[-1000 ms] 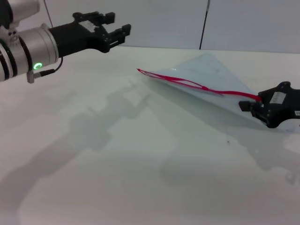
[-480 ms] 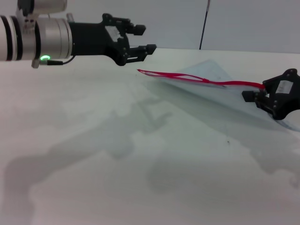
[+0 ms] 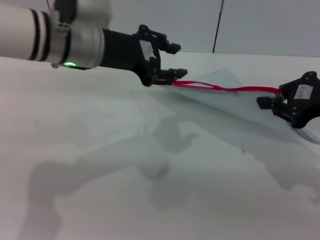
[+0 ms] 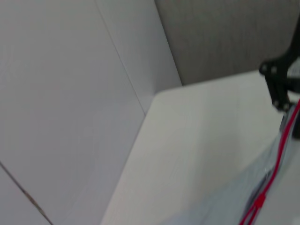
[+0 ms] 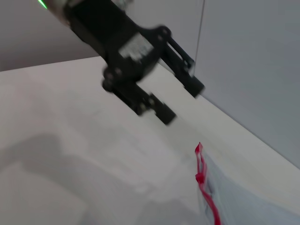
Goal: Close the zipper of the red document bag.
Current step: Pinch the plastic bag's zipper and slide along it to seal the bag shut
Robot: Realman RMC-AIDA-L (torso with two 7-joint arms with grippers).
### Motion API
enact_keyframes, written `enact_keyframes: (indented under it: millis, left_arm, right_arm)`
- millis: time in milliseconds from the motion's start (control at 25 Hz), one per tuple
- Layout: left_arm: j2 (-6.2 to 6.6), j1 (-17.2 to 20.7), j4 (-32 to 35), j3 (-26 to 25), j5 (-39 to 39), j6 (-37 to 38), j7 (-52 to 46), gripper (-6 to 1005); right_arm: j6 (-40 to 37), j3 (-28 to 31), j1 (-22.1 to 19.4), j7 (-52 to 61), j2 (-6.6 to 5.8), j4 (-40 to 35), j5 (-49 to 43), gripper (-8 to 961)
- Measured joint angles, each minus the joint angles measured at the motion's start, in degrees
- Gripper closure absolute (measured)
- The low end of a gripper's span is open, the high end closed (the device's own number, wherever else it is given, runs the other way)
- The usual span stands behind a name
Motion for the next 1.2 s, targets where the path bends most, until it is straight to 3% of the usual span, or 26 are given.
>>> enact_keyframes:
  millis: [160, 280, 1200]
  left_arm:
    - [-3.01, -1.0, 2.26, -0.02, 7.86, -0.02, -0.39, 453]
    - [-4.14, -1.44, 3.82, 0.54, 10.69, -0.06, -0.63, 450]
    - [-4.53, -2.52, 4.73, 3.5, 10.98, -2.3, -0.81, 462]
  right_arm:
    - [-1.02, -0.72, -0.23, 0.68, 0.03, -1.71, 0.0, 906]
    - [-1.23, -2.24, -0.38, 1.33, 0.05, -3.1, -0.04, 905]
    - [-1.07, -5.48, -0.62, 2.72, 0.07, -6.99, 0.0, 906]
